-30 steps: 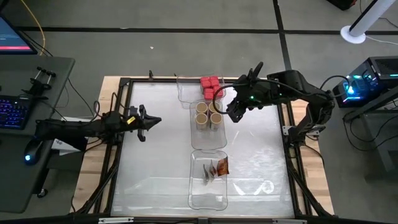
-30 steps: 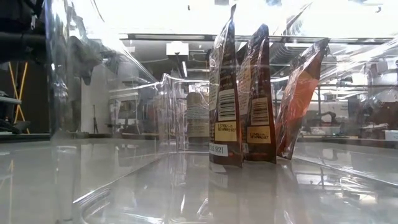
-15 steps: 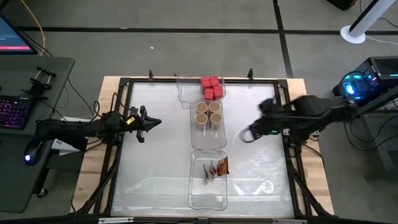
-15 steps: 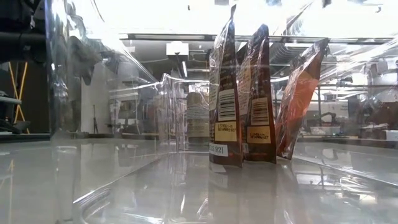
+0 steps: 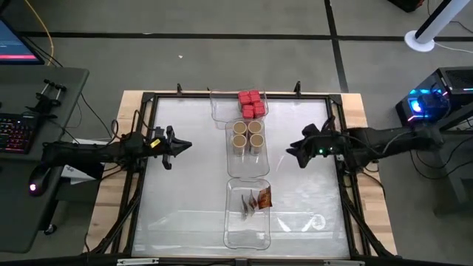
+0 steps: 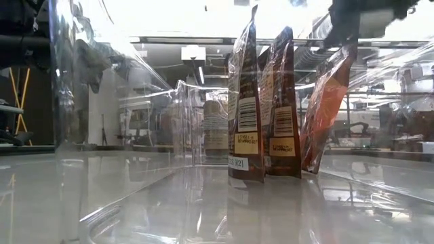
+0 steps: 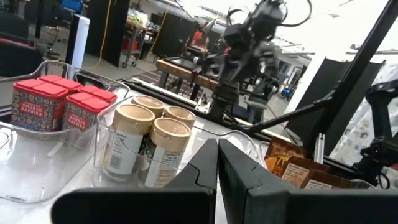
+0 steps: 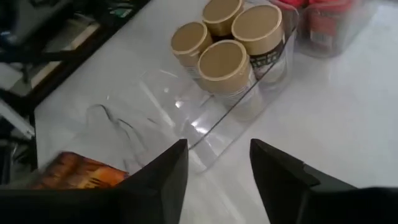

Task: Sort spices by type
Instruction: Return to Home Position

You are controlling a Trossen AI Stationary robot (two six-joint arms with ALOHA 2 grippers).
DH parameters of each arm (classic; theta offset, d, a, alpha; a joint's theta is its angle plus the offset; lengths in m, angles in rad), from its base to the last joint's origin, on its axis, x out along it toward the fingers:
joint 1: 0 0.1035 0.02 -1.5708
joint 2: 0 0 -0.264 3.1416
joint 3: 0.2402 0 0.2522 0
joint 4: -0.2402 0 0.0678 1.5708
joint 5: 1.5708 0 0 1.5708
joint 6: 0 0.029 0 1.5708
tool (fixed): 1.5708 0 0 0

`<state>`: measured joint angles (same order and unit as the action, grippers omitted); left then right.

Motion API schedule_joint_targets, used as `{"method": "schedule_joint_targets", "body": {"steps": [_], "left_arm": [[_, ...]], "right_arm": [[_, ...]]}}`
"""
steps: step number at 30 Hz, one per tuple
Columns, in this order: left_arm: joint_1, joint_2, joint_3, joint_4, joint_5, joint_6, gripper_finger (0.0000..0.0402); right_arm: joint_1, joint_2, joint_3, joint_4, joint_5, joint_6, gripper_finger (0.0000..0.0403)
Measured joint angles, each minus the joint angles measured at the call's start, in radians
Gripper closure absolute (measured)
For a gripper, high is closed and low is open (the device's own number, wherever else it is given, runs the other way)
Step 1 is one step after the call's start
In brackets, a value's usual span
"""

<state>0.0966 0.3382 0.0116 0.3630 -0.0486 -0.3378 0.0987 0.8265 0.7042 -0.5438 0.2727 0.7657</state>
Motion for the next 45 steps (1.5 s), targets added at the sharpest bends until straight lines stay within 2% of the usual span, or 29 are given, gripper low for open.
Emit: {"method": "schedule_joint_targets", "body": {"steps": [4, 9, 13, 18, 26, 29, 41, 45], "left_arm": [[0.0, 0.0, 0.0, 0.0, 0.0, 0.0, 0.0401], [0.0, 0.0, 0.0, 0.0, 0.0, 0.0, 0.0401], [0.0, 0.0, 0.0, 0.0, 0.0, 0.0, 0.0401], [0.0, 0.0, 0.0, 0.0, 0.0, 0.0, 0.0401], [0.0, 0.0, 0.0, 0.0, 0.0, 0.0, 0.0401], [0.0, 0.0, 0.0, 0.0, 0.0, 0.0, 0.0401], [0.0, 0.0, 0.0, 0.0, 0.0, 0.0, 0.0401], [0.0, -0.026, 0.0, -0.021, 0.0, 0.0, 0.0401]], "right_arm": [[-0.089, -0.16, -0.175, 0.141, -0.139, -0.146, 0.0275], [-0.113, -0.387, -0.353, 0.288, -0.272, -0.243, 0.0341], [-0.113, -0.524, -0.476, 0.416, -0.298, -0.316, 0.0395], [-0.114, -0.607, -0.588, 0.523, -0.318, -0.354, 0.0393], [-0.114, -0.613, -0.693, 0.632, -0.323, -0.464, 0.0401], [-0.114, -0.61, -0.691, 0.554, -0.32, -0.486, 0.0399], [-0.114, -0.597, -0.691, 0.55, -0.303, -0.468, 0.0391], [-0.112, -0.683, -0.693, 0.558, -0.303, -0.453, 0.0391]]}}
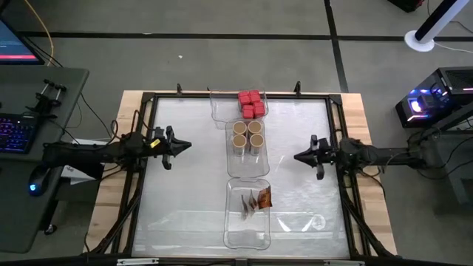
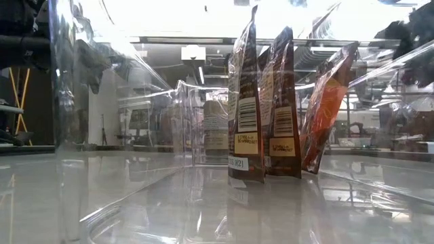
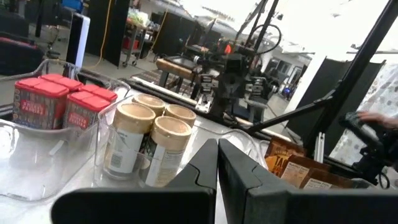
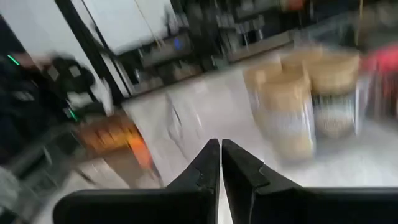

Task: Sort spices by type
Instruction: Return to Home Position

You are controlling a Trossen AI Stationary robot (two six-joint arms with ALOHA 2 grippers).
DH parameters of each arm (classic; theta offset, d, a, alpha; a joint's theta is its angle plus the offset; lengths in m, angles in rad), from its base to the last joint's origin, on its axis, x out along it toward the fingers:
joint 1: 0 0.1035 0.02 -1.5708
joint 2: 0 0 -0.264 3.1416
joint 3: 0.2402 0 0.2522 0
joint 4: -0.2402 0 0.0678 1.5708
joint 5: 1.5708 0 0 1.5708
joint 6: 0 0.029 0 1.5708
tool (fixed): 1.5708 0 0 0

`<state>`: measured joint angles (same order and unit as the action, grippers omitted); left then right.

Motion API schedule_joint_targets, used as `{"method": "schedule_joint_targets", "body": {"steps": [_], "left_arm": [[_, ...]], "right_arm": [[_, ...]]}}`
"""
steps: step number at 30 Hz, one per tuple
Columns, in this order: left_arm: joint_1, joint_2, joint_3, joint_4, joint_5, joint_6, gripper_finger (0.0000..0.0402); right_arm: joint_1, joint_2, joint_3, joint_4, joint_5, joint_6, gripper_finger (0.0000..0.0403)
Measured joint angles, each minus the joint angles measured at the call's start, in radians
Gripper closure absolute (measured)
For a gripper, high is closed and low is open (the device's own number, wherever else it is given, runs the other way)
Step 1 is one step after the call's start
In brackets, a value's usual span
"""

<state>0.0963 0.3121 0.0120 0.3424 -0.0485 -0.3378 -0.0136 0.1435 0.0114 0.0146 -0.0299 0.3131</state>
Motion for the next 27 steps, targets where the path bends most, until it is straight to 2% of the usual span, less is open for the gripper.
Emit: {"method": "schedule_joint_targets", "body": {"steps": [4, 8, 13, 19, 27], "left_arm": [[0.002, -0.145, 0.002, -0.076, 0.001, 0.0, 0.0401], [0.025, -0.311, 0.001, -0.172, 0.003, 0.0, 0.0401], [0.038, -0.31, 0.001, -0.153, -0.002, 0.0, 0.0401], [0.031, -0.31, 0.001, -0.21, -0.006, 0.0, 0.0401], [-0.03, -0.31, 0.001, -0.218, -0.008, 0.0, 0.0401]], "right_arm": [[0.001, -0.144, -0.001, 0.009, 0.0, 0.0, 0.0391], [0.006, -0.143, -0.002, 0.094, 0.0, 0.0, 0.0391], [0.008, -0.143, -0.002, 0.077, -0.002, 0.0, 0.0391], [0.008, -0.134, -0.002, 0.07, -0.005, 0.0, 0.0391], [0.008, -0.131, -0.002, 0.07, -0.005, 0.0, 0.0391]]}}
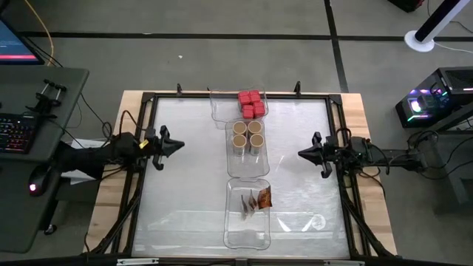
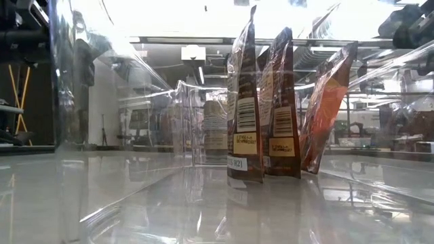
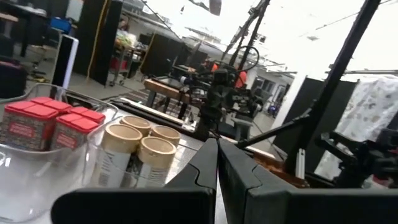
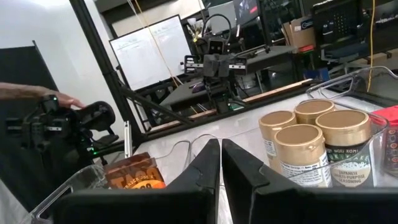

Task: Sort spices by type
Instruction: Return to Home Position

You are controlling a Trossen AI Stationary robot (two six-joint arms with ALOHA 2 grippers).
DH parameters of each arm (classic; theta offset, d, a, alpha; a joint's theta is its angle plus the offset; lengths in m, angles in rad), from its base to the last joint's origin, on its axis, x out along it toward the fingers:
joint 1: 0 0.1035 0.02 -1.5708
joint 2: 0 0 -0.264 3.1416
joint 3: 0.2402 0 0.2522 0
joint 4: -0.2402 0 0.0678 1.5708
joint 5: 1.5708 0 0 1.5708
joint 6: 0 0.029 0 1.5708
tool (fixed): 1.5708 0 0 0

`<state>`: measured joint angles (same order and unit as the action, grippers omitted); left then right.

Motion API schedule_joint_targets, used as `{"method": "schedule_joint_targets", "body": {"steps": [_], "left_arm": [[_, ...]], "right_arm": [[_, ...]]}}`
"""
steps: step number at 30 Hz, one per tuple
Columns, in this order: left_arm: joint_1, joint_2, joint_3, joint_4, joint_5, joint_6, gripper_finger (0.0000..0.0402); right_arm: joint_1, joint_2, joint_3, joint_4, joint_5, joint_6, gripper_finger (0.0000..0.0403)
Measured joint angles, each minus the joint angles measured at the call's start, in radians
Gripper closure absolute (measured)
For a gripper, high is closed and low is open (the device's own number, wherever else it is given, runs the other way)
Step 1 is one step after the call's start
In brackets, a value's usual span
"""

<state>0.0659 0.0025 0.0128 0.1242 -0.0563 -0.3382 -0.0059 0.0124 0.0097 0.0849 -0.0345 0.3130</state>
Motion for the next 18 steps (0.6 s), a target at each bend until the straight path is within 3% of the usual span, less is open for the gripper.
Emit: {"method": "schedule_joint_targets", "body": {"steps": [9, 13, 18], "left_arm": [[-0.022, 0.0, 0.0, -0.011, 0.004, 0.014, 0.0401], [-0.023, 0.001, -0.001, -0.112, 0.012, 0.205, 0.0401], [-0.027, 0.001, -0.001, -0.103, 0.013, 0.358, 0.0401]], "right_arm": [[0.0, 0.0, 0.0, 0.0, 0.0, 0.0, 0.0391], [0.0, 0.0, 0.0, -0.001, 0.0, 0.0, 0.0391], [0.0, 0.001, 0.0, -0.018, 0.0, 0.0, 0.0391]]}}
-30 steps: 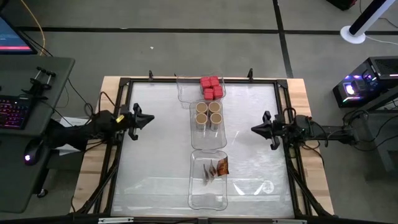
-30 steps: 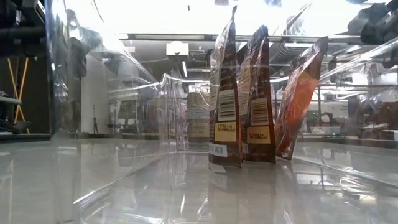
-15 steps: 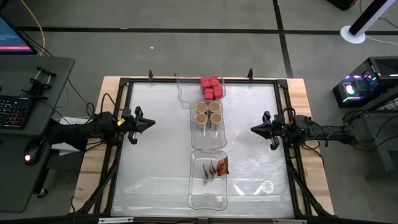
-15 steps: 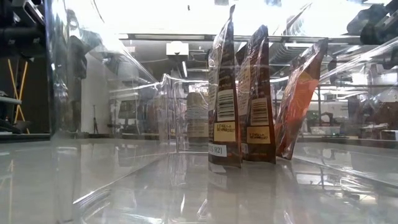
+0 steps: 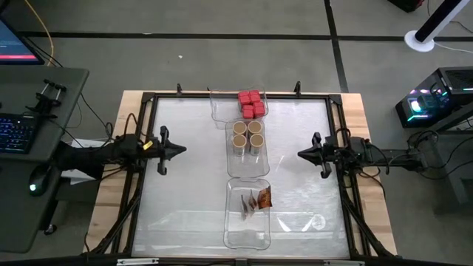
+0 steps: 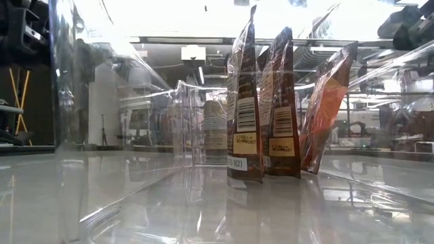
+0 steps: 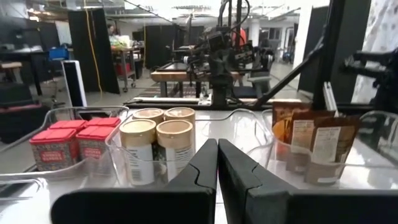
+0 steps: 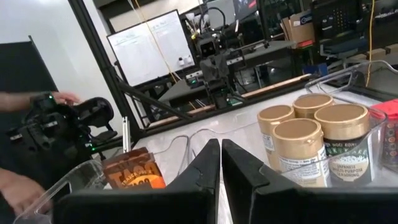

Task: Sort spices by type
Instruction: Return to Home Position

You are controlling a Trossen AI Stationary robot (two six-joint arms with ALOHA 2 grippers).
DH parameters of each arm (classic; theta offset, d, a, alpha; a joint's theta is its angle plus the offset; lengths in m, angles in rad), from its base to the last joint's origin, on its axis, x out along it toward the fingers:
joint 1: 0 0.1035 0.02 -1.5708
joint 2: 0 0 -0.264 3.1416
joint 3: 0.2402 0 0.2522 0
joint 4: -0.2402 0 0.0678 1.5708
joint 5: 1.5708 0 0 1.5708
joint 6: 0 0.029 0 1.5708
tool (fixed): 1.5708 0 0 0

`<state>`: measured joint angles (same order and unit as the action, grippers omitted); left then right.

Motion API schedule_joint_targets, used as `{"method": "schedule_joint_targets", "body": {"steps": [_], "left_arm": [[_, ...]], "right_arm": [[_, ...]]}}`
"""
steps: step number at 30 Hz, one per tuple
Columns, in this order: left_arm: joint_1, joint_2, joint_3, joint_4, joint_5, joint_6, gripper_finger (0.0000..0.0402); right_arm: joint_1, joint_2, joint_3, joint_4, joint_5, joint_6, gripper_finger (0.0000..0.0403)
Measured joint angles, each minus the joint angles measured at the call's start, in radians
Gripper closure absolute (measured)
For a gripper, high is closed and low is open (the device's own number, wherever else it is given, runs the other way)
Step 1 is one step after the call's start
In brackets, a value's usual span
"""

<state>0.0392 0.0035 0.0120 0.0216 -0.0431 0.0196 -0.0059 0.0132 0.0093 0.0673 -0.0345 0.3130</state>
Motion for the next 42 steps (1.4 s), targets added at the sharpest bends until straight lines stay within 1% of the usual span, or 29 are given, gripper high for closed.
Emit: {"method": "schedule_joint_targets", "body": {"steps": [10, 42], "left_arm": [[-0.001, 0.003, 0.0, -0.007, -0.001, 0.018, 0.0401], [-0.001, 0.003, 0.0, -0.005, -0.002, 0.018, 0.0401]], "right_arm": [[0.0, 0.0, 0.0, -0.034, 0.0, 0.0, 0.0391], [0.0, 0.0, 0.0, -0.034, 0.0, 0.0, 0.0391]]}}
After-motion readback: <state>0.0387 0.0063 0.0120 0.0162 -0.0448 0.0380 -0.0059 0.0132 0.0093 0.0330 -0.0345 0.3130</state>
